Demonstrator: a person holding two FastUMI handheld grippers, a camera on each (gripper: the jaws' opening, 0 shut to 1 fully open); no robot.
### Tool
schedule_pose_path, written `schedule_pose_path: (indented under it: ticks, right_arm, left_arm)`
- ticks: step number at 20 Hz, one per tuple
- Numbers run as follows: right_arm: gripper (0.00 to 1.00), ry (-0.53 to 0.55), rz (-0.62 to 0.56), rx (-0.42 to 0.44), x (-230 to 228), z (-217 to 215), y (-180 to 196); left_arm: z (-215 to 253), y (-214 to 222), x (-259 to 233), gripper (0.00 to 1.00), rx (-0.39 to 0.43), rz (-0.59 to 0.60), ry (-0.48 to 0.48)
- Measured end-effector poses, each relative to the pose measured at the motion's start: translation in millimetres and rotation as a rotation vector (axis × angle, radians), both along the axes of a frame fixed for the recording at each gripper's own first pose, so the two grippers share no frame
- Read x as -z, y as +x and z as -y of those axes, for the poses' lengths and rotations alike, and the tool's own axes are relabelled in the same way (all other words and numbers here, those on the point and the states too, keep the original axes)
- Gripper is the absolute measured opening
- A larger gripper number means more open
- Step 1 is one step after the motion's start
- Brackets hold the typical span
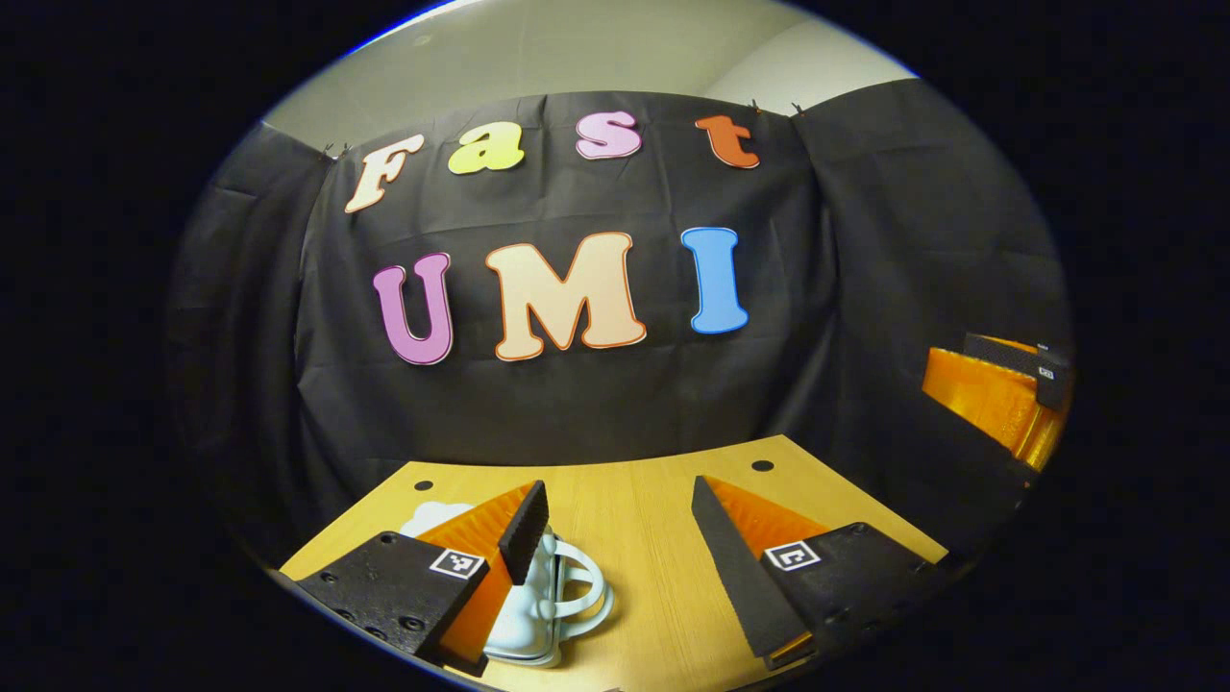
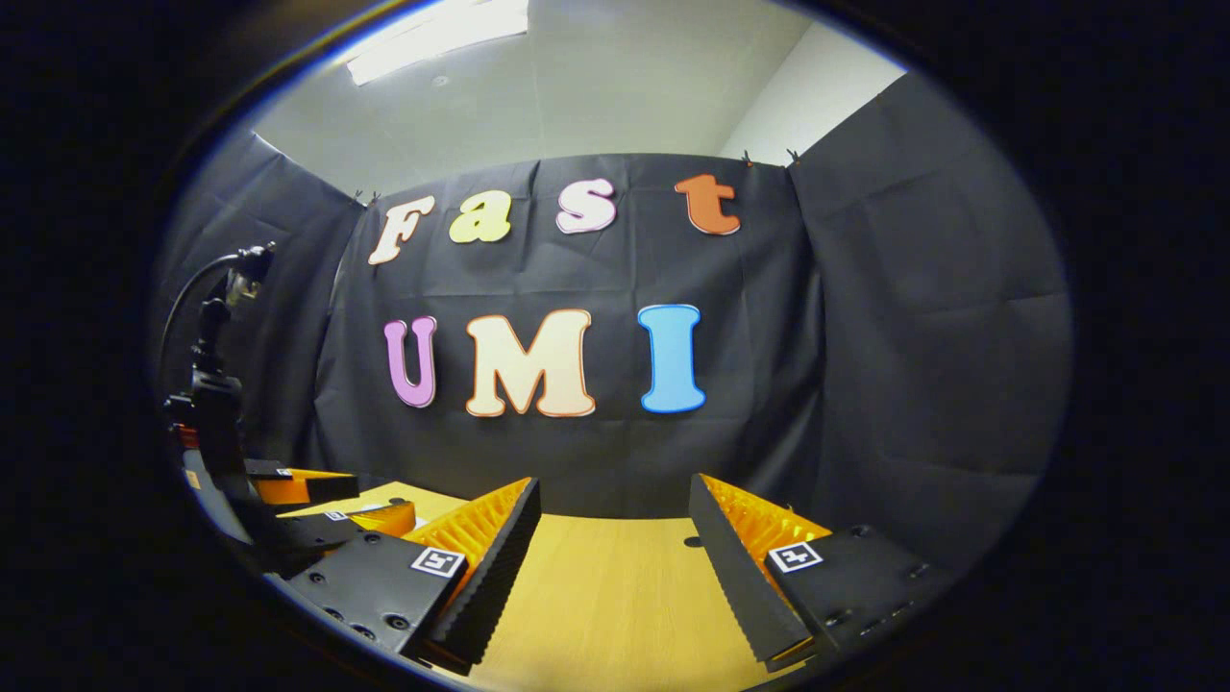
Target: First open the suitcase, pack the skin care products into it, and then close the suitcase.
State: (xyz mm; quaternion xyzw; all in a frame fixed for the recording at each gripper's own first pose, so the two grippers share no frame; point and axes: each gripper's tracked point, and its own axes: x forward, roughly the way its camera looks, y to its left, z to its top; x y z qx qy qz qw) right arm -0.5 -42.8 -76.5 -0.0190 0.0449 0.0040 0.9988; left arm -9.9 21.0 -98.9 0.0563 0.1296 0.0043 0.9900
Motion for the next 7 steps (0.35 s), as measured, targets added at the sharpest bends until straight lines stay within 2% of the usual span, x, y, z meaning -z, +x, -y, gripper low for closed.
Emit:
schedule_pose_path:
  ticks: [1, 7]
  right_arm:
    - [0.97, -0.016, 0.013, 0.012, -4, -2, -1]
    - [0.99, -0.036, 0.024, 0.058, -15, -11, -26]
  left_arm:
    - [-1, -1, -5, 0.91, 0.004, 0.015, -0.006]
    - [16, -18, -22, 0.91, 0.051, 0.007, -0.029]
